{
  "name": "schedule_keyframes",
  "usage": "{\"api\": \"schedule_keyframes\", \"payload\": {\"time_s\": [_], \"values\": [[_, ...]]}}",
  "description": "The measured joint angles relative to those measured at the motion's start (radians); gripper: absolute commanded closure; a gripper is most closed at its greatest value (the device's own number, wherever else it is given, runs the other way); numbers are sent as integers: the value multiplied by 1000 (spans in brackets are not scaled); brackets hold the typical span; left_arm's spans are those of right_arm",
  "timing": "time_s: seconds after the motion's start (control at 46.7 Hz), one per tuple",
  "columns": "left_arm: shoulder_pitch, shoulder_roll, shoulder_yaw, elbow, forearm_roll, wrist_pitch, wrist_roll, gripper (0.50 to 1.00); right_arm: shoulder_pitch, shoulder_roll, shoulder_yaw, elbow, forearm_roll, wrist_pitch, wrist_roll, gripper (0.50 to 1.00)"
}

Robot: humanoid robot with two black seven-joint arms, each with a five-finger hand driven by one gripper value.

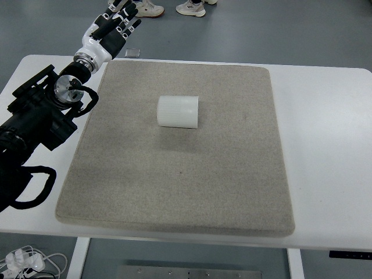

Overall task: Flip white cup upright
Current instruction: 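Raise the left hand and swing it over the mat toward the cup, then lower the left hand onto the lying white cup, fingers over its side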

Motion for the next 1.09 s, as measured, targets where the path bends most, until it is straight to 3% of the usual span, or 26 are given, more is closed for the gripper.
{"api": "schedule_keyframes", "payload": {"time_s": [0.407,0.749,1.091], "values": [[-39,16,94,-118,317,0,-6,506,0,0,0,0,0,0,0,548],[-44,127,134,-378,740,12,9,514,0,0,0,1,0,0,0,548],[-91,249,361,-567,889,15,12,516,0,0,0,0,0,0,0,548]]}}
